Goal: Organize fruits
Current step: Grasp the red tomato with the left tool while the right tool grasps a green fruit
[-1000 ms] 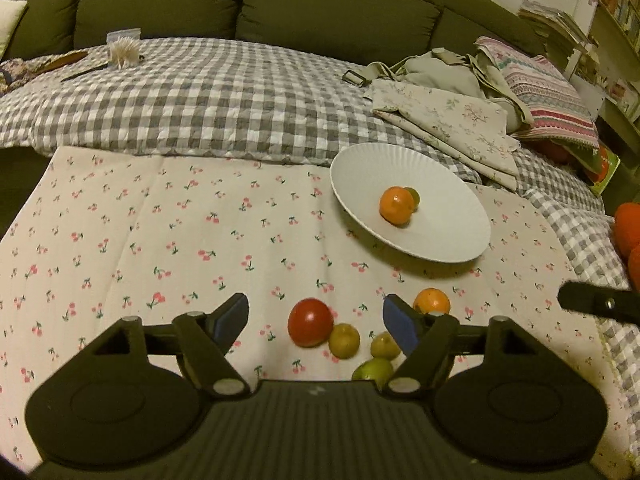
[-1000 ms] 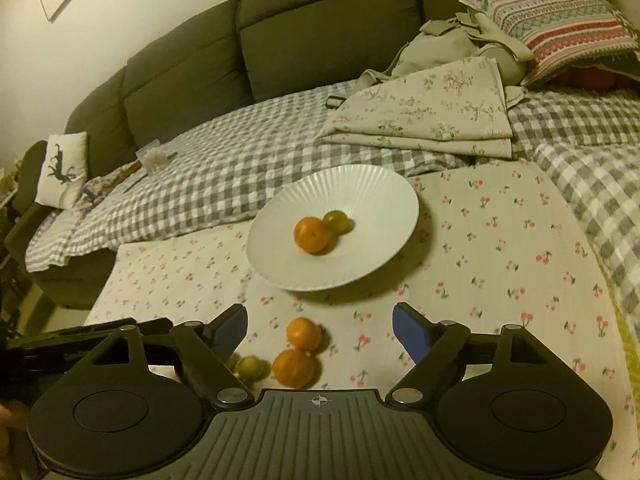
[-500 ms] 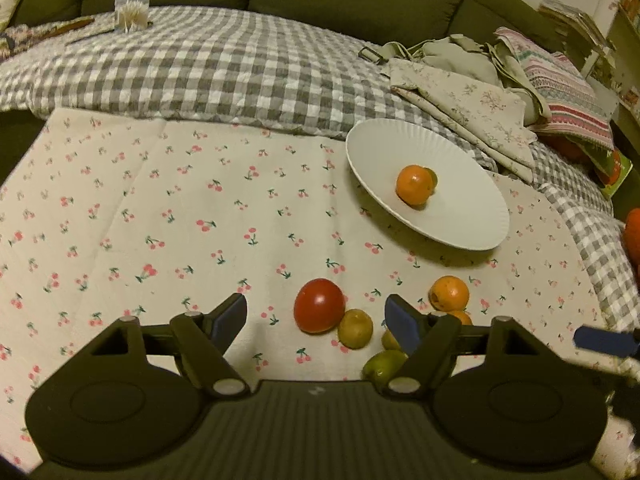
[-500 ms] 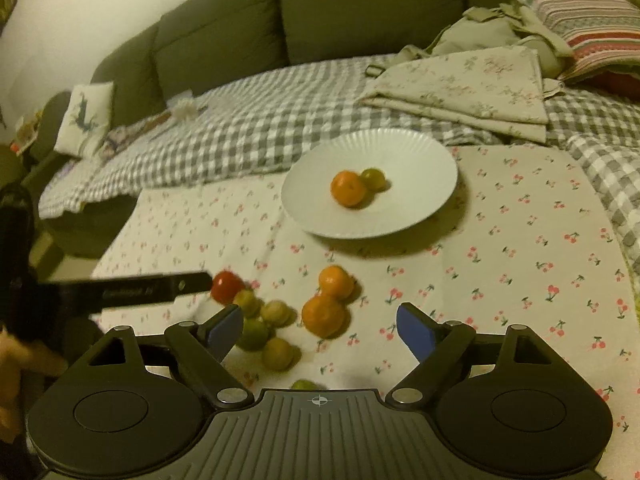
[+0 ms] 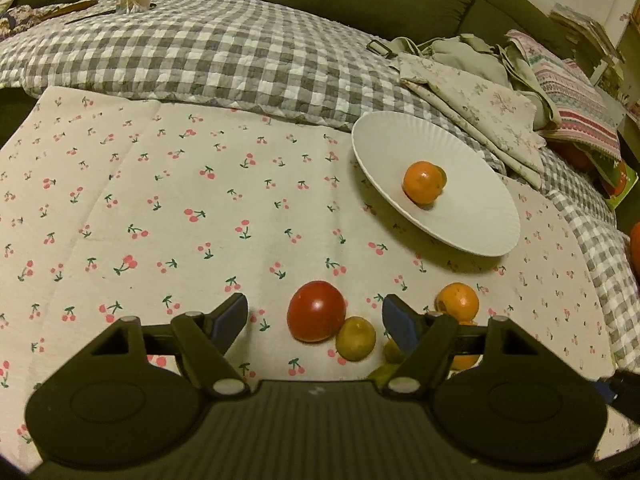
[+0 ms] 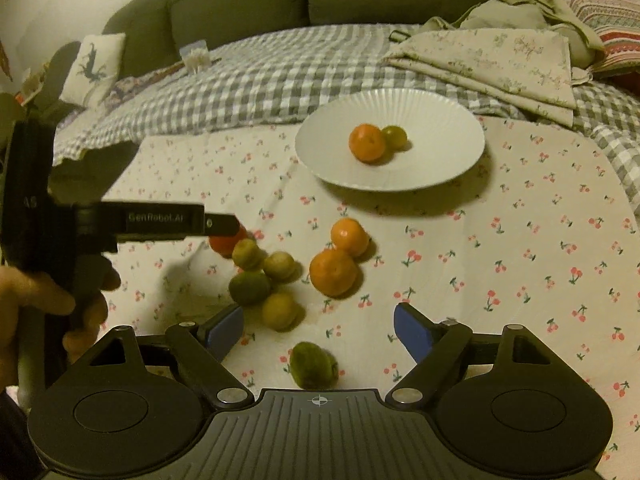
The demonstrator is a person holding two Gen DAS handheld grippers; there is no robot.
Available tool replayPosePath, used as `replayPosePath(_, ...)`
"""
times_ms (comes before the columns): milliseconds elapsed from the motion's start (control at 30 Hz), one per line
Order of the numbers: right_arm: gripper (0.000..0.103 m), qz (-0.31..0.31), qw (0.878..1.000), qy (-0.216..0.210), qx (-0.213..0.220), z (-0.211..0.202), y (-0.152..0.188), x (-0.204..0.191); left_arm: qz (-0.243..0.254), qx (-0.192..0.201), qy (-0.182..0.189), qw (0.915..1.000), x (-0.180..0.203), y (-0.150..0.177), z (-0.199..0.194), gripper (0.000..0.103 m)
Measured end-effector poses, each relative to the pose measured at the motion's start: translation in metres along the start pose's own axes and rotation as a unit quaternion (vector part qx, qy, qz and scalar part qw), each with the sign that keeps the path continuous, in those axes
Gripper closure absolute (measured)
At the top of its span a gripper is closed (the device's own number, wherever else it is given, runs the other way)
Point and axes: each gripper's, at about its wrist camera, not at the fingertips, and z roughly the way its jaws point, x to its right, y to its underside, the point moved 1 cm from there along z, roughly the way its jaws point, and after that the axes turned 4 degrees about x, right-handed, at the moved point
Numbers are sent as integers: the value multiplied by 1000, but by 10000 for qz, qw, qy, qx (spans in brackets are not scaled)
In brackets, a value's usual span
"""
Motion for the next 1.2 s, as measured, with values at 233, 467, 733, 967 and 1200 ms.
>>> replayPosePath(233, 26, -128, 9997, 22, -226, 13, 9, -3, -63, -36, 38, 10000, -2, 2, 8, 38)
replayPosePath(467, 33, -210, 9989, 59, -405, 24, 16, -5, -123, -49, 79, 9999, -4, 4, 14, 50)
replayPosePath(733, 46, -309, 9980, 82, -551, 32, 21, -7, -181, -56, 202, 9996, -6, 2, 16, 61)
replayPosePath(967, 59, -327, 9977, 141, -574, 33, 21, -5, -173, -27, 147, 9997, -7, 2, 15, 69)
replayPosePath(1200, 68, -387, 9976, 84, -565, 35, 21, -6, -123, -3, 124, 9998, -5, 3, 15, 70)
